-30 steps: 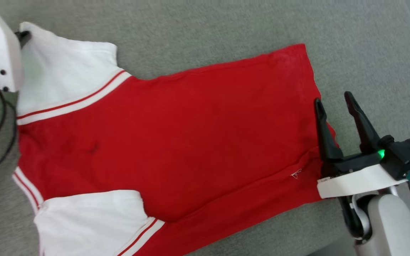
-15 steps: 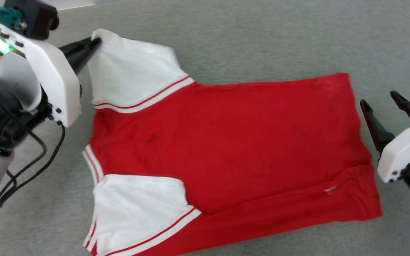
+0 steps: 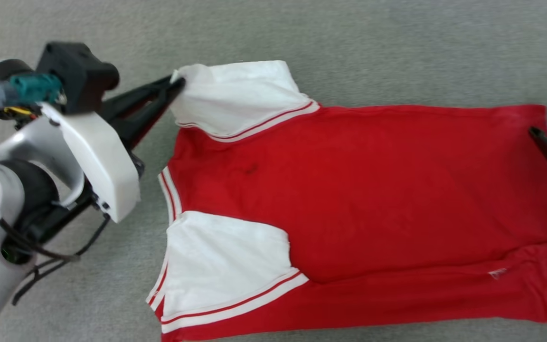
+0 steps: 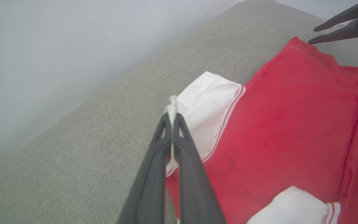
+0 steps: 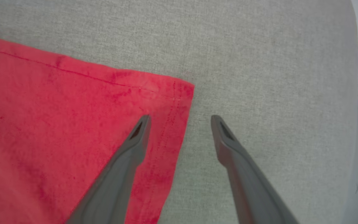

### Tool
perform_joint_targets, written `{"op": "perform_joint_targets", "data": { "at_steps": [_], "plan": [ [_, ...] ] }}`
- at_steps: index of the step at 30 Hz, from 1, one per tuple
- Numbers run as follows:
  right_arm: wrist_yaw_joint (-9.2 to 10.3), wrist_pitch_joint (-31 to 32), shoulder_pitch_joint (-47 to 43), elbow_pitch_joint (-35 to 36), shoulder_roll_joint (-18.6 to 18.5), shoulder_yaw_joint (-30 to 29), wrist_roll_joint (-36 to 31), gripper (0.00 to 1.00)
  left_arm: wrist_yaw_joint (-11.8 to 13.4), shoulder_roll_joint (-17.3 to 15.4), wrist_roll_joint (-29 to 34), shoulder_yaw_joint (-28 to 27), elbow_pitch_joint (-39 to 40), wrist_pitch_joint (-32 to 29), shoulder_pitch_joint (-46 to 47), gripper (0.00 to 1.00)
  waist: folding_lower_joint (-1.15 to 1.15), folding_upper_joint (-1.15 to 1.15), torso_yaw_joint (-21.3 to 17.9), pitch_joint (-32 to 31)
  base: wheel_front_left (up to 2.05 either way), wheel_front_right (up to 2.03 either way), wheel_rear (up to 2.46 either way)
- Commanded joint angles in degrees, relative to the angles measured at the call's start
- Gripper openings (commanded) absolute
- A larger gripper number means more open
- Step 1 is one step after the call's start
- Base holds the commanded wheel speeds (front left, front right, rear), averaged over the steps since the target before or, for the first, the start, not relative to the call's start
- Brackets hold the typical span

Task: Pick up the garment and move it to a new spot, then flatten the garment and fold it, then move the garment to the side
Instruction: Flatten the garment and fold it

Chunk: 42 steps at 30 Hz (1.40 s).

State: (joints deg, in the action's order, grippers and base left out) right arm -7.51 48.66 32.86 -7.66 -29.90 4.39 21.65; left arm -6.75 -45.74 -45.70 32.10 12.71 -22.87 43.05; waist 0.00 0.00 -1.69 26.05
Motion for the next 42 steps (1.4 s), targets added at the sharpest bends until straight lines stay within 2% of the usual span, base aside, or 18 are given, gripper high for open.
{"op": "perform_joint_targets", "data": {
  "at_steps": [1, 7, 13, 14, 15, 16, 21, 31, 34, 42],
  "plan": [
    [0.04, 1.01, 1.36, -1.14, -0.48, -0.03, -0.75, 1.0, 0.47, 0.39, 0.25, 0.23, 1.16, 0.67, -1.13, 0.0, 0.0, 0.0, 1.8, 1.42, 0.0, 0.0, 0.0],
    [0.03, 2.81, 3.8, -6.1, -0.77, 0.72, -3.23, 1.0, 1.23, 1.23, 1.55, 1.25, 4.88, 1.95, -2.72, 0.0, 0.0, 0.0, 4.37, 3.22, 0.0, 0.0, 0.0],
    [0.03, 5.48, 1.7, -10.82, -0.07, 2.36, -4.37, 1.0, 1.42, 1.49, 2.66, 2.06, 6.52, 2.79, -3.34, 0.0, 0.0, 0.0, 5.83, 4.14, 0.0, 0.0, 0.0],
    [0.03, 6.1, 1.1, -11.45, 0.36, 2.45, -4.02, 0.91, 1.44, 1.58, 2.65, 2.18, 6.43, 3.01, -3.5, 0.0, 0.0, 0.0, 5.91, 4.1, 0.0, 0.0, 0.0],
    [0.02, 6.33, 0.6, -11.88, 0.49, 2.63, -3.81, 0.43, 1.46, 1.64, 2.67, 2.21, 6.18, 3.09, -3.65, 0.0, 0.0, 0.0, 5.95, 4.01, 0.0, 0.0, 0.0],
    [0.01, 6.12, 0.27, -12.0, 0.44, 2.93, -3.73, 0.02, 1.49, 1.68, 2.64, 2.22, 5.84, 3.36, -3.84, 0.0, 0.0, 0.0, 5.93, 3.83, 0.0, 0.0, 0.0],
    [0.03, 1.94, 0.64, -11.5, 0.32, 1.45, -3.22, 0.0, 1.82, 1.62, 2.55, 2.16, 3.88, 4.63, -5.15, 0.0, 0.0, 0.0, 5.03, 1.74, 0.0, 0.0, 0.0],
    [0.04, -5.42, -2.06, -8.1, 0.86, -2.7, -0.05, 0.0, 4.4, 0.83, 0.92, 1.25, 1.33, 8.23, -11.63, 0.0, 0.0, 0.0, 2.96, -5.07, 0.0, 0.0, 0.0],
    [0.04, -7.48, -5.32, -5.46, 0.31, -3.3, 0.73, 0.0, 5.47, 0.29, 0.06, 1.13, 1.3, 9.23, -14.67, 0.0, 0.0, 0.0, 2.71, -7.43, 0.0, 0.0, 0.0],
    [0.03, -11.48, -16.13, 5.09, 3.2, -6.78, 3.77, 0.0, 8.93, -0.89, -3.11, 0.15, 2.44, 13.09, -25.18, 0.0, 0.0, 0.0, 2.44, -11.56, 0.0, 0.0, 0.0]
  ]
}}
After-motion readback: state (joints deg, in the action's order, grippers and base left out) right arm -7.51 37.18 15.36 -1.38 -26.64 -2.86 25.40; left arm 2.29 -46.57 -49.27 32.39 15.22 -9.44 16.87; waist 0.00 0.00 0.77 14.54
